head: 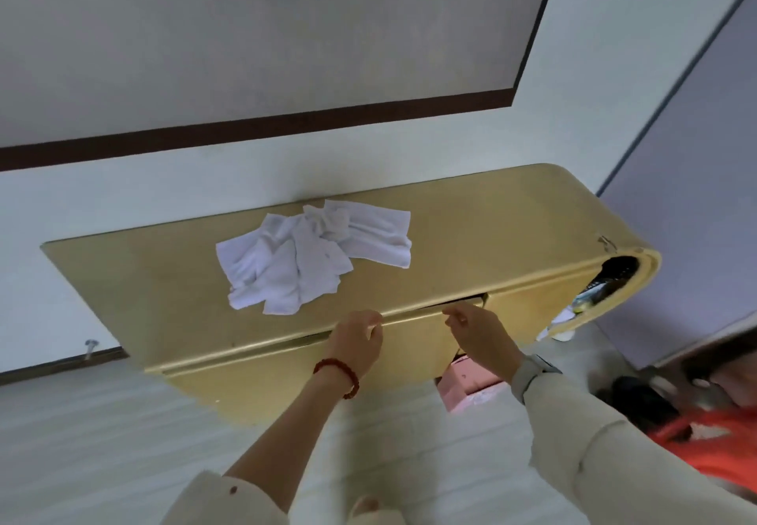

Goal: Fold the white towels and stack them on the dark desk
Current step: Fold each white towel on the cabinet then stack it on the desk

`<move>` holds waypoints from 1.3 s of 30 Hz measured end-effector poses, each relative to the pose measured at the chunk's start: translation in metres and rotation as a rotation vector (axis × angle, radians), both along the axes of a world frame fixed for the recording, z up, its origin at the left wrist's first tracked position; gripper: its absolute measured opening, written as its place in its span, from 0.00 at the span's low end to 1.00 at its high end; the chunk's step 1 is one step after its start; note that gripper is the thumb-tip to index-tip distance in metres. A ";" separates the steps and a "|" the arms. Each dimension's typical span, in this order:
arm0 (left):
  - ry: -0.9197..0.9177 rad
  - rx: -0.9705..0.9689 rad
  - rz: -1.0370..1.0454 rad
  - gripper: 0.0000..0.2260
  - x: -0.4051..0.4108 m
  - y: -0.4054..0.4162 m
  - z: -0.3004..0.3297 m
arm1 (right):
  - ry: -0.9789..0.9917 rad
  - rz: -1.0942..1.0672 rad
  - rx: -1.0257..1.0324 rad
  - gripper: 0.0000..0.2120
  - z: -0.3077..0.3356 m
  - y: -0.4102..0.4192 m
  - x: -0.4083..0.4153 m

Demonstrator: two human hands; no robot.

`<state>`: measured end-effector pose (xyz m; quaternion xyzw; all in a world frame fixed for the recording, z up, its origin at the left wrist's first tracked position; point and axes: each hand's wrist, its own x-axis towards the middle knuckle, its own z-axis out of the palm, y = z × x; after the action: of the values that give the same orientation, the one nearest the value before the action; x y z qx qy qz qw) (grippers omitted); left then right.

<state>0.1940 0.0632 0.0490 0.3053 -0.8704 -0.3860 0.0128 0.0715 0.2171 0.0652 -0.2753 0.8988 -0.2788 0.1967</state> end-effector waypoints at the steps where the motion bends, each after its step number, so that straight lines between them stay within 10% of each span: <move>1: -0.019 0.008 0.020 0.12 -0.012 -0.011 -0.008 | -0.007 0.029 0.005 0.13 -0.010 -0.014 -0.016; 16: -0.268 -0.105 -0.080 0.21 -0.192 -0.138 -0.122 | -0.108 0.272 0.310 0.28 -0.144 -0.188 -0.191; 21: -0.335 -0.228 -0.155 0.19 -0.209 -0.144 -0.137 | 0.113 0.534 0.357 0.15 -0.159 -0.191 -0.202; 25: -0.221 -0.404 -0.117 0.06 -0.223 -0.144 -0.141 | 0.071 0.525 0.203 0.15 -0.154 -0.188 -0.223; 39: 0.098 -0.340 0.030 0.15 -0.330 -0.113 -0.047 | 0.206 0.000 -0.333 0.07 -0.036 -0.098 -0.392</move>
<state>-0.1363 -0.0494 0.0017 0.2927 -0.9168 -0.2473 0.1124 -0.3204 0.1195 0.0293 -0.3312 0.8556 -0.3941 0.0552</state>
